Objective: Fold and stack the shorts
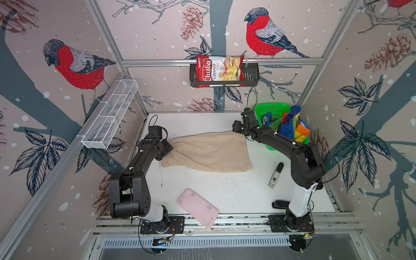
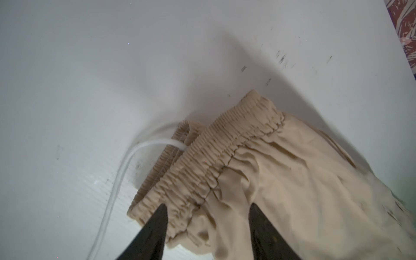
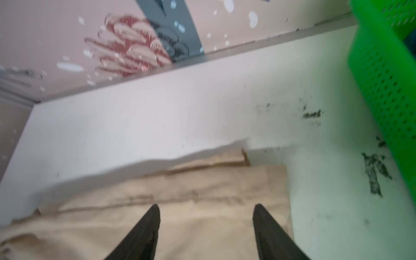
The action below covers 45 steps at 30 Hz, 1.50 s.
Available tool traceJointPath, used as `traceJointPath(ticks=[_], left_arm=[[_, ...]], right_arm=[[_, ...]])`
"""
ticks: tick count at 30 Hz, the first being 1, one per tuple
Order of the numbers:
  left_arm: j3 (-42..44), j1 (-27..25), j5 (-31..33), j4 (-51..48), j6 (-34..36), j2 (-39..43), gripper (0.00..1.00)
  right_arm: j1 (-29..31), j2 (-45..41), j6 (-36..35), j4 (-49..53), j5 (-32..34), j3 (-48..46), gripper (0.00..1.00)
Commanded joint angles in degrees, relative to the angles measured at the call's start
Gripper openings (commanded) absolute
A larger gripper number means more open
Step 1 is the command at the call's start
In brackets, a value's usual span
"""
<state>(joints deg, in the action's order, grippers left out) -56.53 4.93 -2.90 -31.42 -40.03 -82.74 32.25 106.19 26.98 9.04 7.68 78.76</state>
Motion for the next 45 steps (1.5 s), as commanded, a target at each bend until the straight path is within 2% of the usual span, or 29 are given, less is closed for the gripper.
traceJointPath(ticks=[1,5,10,17,22,23,26,27,28,29,30,31,33,40,45], left_arm=[[4.42,0.08,-3.81,-1.39,0.74,3.89,0.60],[10.01,0.16,-2.33,-1.80,0.41,8.85,0.68],[13.36,0.19,-3.24,1.79,-0.04,9.97,0.72],[17.74,0.08,-4.11,8.70,-1.05,7.89,0.67],[19.53,0.14,-2.67,12.19,-1.68,6.94,0.58],[19.78,0.12,-2.35,12.79,-1.99,6.89,0.55],[20.83,0.18,-2.34,15.09,-2.50,6.46,0.38],[20.98,0.17,-1.96,15.35,-2.59,6.14,0.23],[20.92,0.22,-1.21,15.06,-2.71,5.73,0.14],[20.95,0.26,-0.74,14.90,-2.65,5.35,0.10],[21.06,0.44,-0.33,14.84,-2.49,5.02,0.02],[21.16,0.52,0.10,14.65,-2.29,4.70,0.00],[21.58,0.66,1.25,14.38,-2.38,4.60,0.00],[24.56,0.85,4.39,13.18,-2.60,6.57,0.00],[26.20,0.92,8.07,12.47,-2.57,7.63,0.00]], right_arm=[[3.65,-3.03,-0.51,4.48,5.20,-5.94,0.72],[6.61,-6.66,3.56,6.51,3.52,-14.66,0.80],[6.86,-10.23,8.74,6.30,-0.32,-23.67,0.82],[6.49,-12.61,11.30,5.39,-0.75,-29.03,0.86],[3.22,-12.46,12.64,0.07,-7.03,-33.38,0.84],[2.69,-12.25,12.79,-1.01,-7.76,-33.94,0.82],[0.58,-11.65,13.10,-4.20,-10.66,-35.05,0.67],[-0.04,-11.35,13.10,-4.53,-11.52,-34.99,0.58],[-0.56,-11.13,13.10,-4.88,-12.45,-34.99,0.47],[-0.92,-11.04,13.02,-4.99,-13.01,-35.09,0.37],[-1.24,-11.14,12.95,-5.00,-13.38,-35.29,0.24],[-1.55,-11.28,12.70,-4.85,-13.32,-35.43,0.12],[-2.42,-11.45,11.95,-4.24,-12.89,-35.52,0.00],[-7.81,-12.41,8.26,-1.89,-9.34,-34.46,0.00],[-9.11,-12.01,6.17,-0.35,-6.56,-32.78,0.00]])
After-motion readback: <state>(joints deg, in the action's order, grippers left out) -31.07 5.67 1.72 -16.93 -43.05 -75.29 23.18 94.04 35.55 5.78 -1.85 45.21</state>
